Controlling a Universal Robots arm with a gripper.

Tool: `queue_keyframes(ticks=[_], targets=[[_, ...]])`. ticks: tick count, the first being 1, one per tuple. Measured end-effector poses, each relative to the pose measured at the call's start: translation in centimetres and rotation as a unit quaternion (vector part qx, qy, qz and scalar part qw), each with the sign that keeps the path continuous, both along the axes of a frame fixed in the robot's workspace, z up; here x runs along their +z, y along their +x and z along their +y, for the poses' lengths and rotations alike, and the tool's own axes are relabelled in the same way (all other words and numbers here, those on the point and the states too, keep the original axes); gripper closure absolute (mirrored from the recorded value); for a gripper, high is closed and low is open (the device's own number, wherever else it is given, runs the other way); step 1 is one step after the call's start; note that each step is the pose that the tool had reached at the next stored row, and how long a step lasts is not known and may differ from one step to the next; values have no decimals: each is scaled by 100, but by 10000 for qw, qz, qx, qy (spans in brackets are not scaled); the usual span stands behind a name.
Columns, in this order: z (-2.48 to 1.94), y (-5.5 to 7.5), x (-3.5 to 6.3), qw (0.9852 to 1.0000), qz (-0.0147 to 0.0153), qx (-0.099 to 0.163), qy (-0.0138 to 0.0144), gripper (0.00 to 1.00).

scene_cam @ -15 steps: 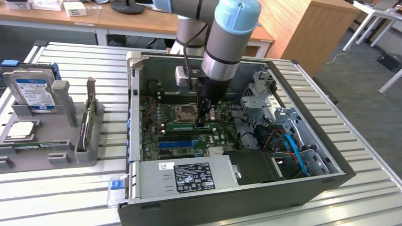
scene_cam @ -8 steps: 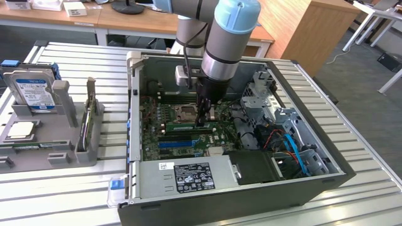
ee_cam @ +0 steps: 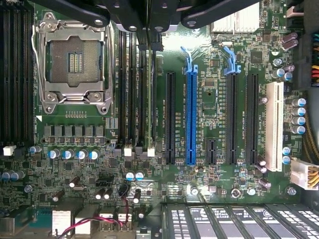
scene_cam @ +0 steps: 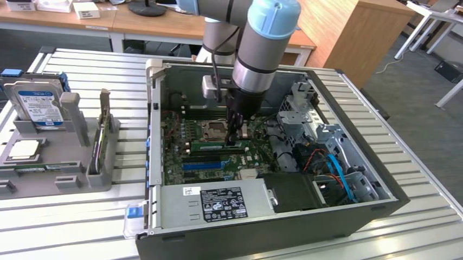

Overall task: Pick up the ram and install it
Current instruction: 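Insert the ram into the slot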

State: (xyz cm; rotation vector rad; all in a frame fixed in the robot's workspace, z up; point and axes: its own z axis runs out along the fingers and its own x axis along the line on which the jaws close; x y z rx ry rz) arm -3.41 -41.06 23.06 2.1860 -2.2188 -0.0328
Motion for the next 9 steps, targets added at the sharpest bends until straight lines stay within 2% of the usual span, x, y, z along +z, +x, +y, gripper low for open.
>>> queue_keyframes(ticks=[9], targets=[[1,9,5,10000,10,-1,0,88]])
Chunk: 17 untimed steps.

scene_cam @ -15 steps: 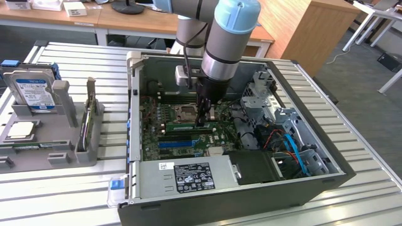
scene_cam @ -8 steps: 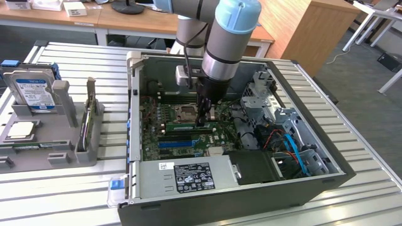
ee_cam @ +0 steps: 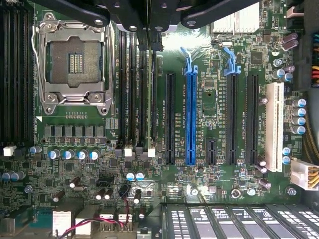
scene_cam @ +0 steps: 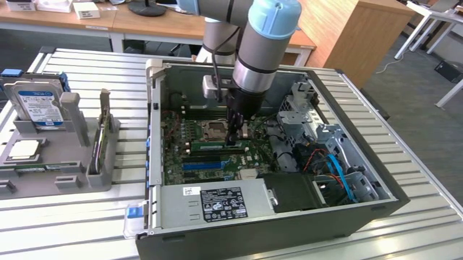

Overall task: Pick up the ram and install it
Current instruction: 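Insert the ram into the slot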

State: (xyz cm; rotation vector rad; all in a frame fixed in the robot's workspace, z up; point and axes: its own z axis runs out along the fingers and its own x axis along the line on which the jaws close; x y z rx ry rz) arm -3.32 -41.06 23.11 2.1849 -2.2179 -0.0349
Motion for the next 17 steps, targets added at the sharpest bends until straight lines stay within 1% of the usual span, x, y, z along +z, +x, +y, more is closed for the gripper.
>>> queue_keyframes(ticks=[3,7,10,17], targets=[[-1,1,11,10000,7,-2,0,88],[-4,2,19,10000,7,-1,1,88],[-15,3,20,10000,7,0,0,88],[-15,-2,15,10000,7,2,0,88]])
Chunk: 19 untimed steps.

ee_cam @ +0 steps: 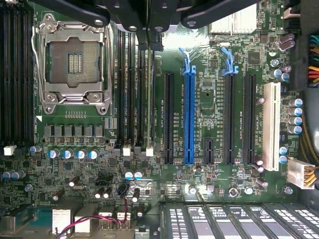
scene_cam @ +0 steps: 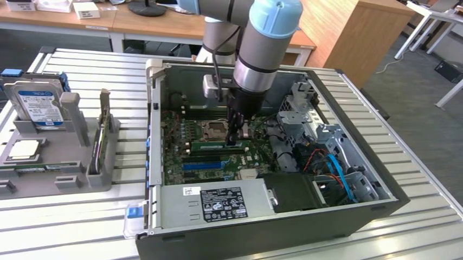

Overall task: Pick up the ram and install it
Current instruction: 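Insert the ram into the slot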

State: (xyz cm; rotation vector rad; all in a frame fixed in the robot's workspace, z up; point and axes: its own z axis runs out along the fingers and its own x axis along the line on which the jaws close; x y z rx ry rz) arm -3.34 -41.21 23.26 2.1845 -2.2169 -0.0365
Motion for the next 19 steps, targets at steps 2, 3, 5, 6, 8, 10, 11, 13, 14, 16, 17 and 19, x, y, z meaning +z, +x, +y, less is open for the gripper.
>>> queue_keyframes(ticks=[2,3,5,6,8,10,11,13,14,16,17,19], targets=[[0,-1,0,10000,0,0,-1,88],[1,-1,-1,10000,0,-1,0,88],[2,-1,-2,10000,0,-1,1,88],[4,-1,-2,10000,-1,-1,1,88],[5,-1,-1,10000,0,-1,0,88],[5,-1,-9,10000,0,0,0,88],[5,-1,-8,10000,0,-1,0,88],[6,-1,-8,10000,0,-1,0,88],[8,-1,-8,10000,0,-1,0,88],[8,-1,-8,10000,0,-1,0,88],[8,-1,-8,10000,0,-1,0,88],[8,-1,-12,10000,0,0,0,88]])
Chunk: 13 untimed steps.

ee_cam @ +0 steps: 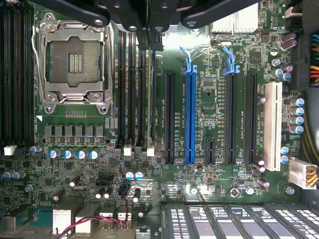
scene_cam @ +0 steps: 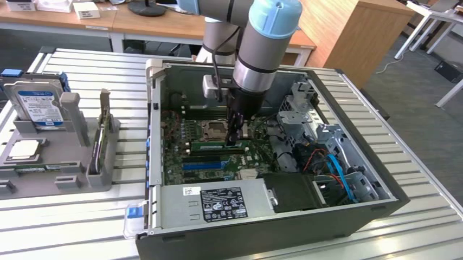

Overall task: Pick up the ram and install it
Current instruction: 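Insert the ram into the slot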

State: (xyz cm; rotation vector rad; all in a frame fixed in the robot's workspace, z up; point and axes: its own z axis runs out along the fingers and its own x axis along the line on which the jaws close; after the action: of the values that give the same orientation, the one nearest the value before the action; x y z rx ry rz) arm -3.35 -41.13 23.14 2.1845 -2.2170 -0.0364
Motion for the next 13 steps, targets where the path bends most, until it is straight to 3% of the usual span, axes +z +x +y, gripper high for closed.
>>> queue_keyframes(ticks=[13], targets=[[3,0,-1,10000,0,0,0,88]])
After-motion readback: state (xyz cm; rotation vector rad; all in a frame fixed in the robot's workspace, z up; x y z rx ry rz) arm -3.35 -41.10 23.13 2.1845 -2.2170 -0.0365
